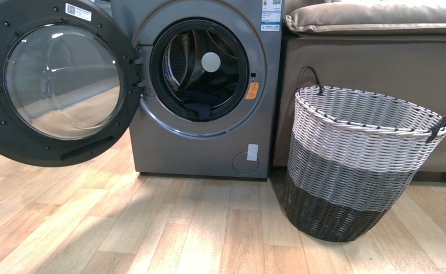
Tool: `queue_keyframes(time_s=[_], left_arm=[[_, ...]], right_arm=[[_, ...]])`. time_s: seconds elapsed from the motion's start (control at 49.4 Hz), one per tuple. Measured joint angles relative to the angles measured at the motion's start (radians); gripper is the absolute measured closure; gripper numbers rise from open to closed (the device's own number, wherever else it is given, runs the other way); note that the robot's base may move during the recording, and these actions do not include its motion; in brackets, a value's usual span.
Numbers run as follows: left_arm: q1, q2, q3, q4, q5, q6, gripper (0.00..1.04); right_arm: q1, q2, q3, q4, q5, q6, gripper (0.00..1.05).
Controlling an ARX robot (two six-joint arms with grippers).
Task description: Collect clothes from washing machine
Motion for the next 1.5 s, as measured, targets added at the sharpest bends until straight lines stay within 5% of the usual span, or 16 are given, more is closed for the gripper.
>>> queue_keyframes(time_s=[1.499], left_arm=[[0.0,0.002,0.0,0.0,-0.004,0.0,0.06]], right_arm=[[-0.001,0.0,0.0,0.0,-0.003,0.0,0.08]])
